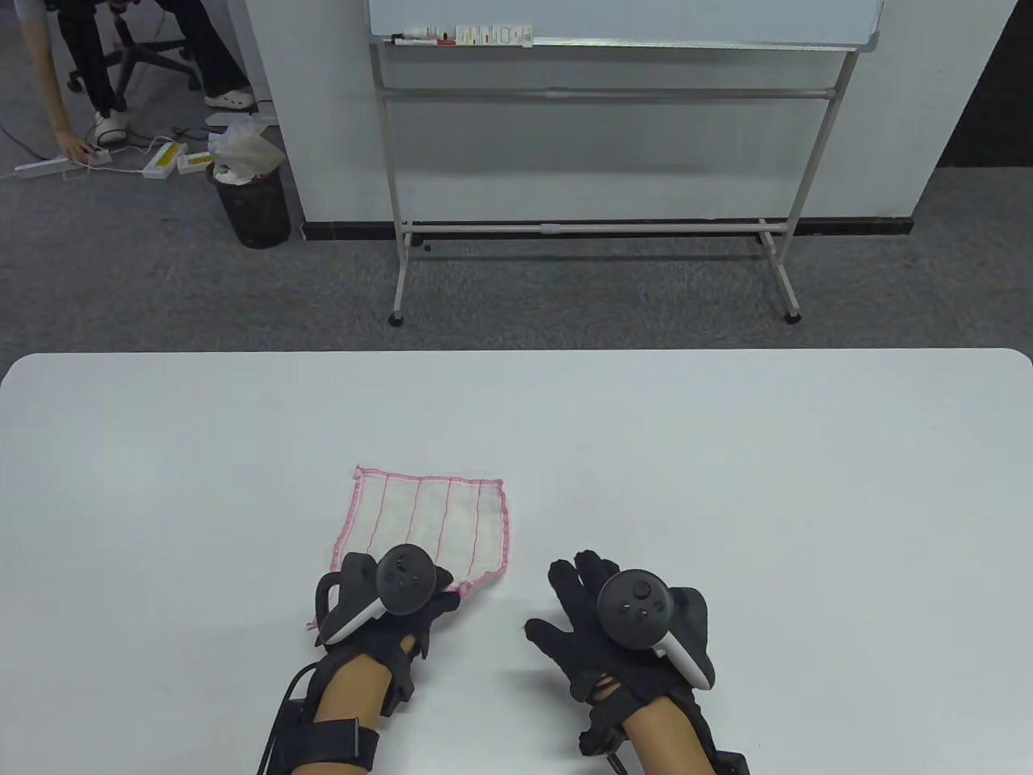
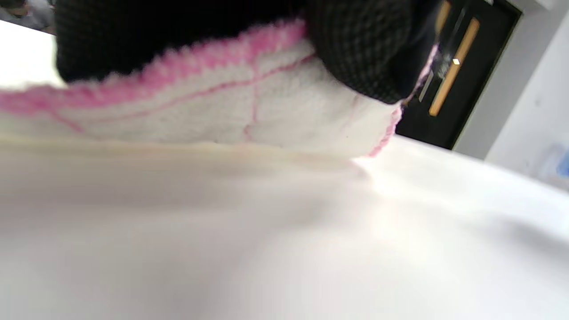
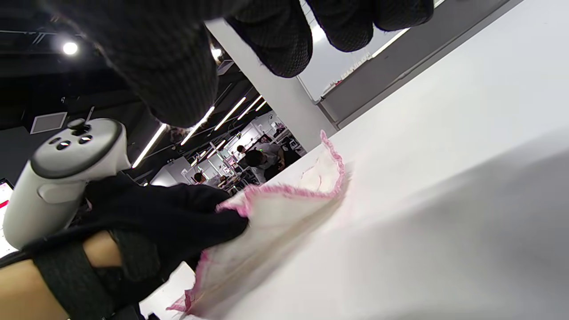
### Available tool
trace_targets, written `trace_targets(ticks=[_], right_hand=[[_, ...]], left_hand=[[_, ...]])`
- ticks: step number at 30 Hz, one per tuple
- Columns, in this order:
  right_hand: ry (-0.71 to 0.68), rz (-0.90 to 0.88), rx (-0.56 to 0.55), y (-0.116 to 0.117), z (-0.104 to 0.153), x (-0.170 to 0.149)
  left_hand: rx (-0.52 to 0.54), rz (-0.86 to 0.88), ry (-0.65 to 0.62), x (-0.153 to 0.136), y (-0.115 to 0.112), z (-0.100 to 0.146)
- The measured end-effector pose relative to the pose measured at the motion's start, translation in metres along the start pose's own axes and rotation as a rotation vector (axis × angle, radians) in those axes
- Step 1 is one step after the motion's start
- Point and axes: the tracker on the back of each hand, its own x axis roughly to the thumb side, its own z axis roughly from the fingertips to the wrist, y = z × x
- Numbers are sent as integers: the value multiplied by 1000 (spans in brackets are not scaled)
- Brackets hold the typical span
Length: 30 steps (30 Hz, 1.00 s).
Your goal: Squeeze dry dish cloth into compact mass
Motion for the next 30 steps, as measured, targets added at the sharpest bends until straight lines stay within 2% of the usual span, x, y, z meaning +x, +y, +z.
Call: trace_targets(ticks=[3,5,7,9,10,12,14,18,21,24,26,30], right_hand=[[-8,-86,22,2,-1,-2],[1,-197,59,5,-2,-5],[-13,-253,76,7,-2,-6],[-20,-337,101,9,-3,-8],[-27,-429,129,11,-3,-10],[-4,-730,175,18,-3,-13],[5,-883,210,24,-4,-16],[2,-951,304,36,-4,-19],[-67,-1105,404,44,-4,-13],[-149,-1231,475,50,-5,-2],[-123,-1197,437,49,-6,1],[-58,-1119,290,47,-8,2]], left_hand=[[53,160,47,-5,23,4],[135,371,82,-8,42,9],[168,517,107,-9,55,13],[167,608,113,-7,68,18],[162,639,109,-4,75,20],[126,717,66,5,85,26],[58,797,25,14,88,29],[-46,995,-85,40,88,39],[-123,1146,-173,56,81,46],[-152,1319,-192,63,63,50],[-175,1390,-164,62,48,53],[-116,1380,-123,47,30,60]])
